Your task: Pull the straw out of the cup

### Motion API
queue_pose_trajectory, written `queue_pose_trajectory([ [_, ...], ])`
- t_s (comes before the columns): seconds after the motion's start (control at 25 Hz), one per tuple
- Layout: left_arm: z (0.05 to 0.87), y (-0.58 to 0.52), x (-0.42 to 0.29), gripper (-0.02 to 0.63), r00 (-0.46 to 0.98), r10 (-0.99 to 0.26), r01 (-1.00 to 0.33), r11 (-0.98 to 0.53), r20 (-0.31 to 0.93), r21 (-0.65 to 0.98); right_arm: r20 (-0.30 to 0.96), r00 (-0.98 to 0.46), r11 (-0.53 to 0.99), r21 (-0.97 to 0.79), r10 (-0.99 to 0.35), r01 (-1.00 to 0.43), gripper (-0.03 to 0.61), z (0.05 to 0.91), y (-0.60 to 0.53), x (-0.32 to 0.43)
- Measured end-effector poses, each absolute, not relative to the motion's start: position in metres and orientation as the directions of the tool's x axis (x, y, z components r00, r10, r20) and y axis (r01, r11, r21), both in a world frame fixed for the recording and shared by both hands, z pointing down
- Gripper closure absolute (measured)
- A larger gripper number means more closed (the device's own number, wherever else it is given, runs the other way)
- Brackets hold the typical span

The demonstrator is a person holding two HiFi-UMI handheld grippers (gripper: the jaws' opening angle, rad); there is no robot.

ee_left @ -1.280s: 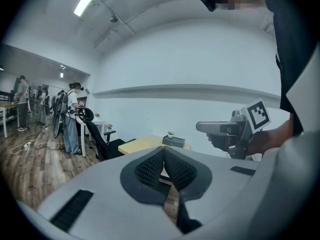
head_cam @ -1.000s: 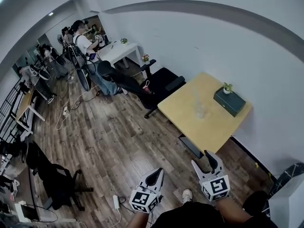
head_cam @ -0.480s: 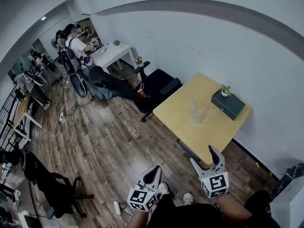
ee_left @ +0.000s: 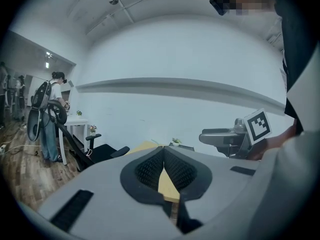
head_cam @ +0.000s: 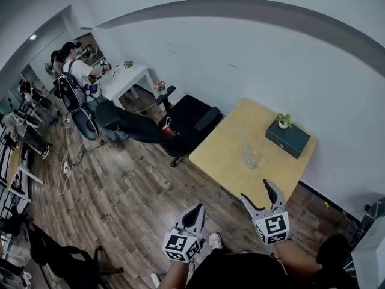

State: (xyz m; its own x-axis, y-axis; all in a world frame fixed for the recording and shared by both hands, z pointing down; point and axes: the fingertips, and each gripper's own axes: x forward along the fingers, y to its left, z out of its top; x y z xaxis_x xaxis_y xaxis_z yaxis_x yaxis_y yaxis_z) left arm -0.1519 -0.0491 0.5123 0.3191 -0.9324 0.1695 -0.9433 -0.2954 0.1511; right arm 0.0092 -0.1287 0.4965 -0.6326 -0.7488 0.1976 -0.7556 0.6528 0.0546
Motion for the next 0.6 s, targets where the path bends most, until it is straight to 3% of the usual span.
queue_pose_trajectory([
  [0.6, 0.521, -0.135, -0.225, 0.595, 0.487, -0.855, -0.873, -0.468, 0.177, 0.14, 0.268, -0.456, 0.493, 0.087, -0.848, -0.866, 0.216, 0.524, -0.201, -0.041],
])
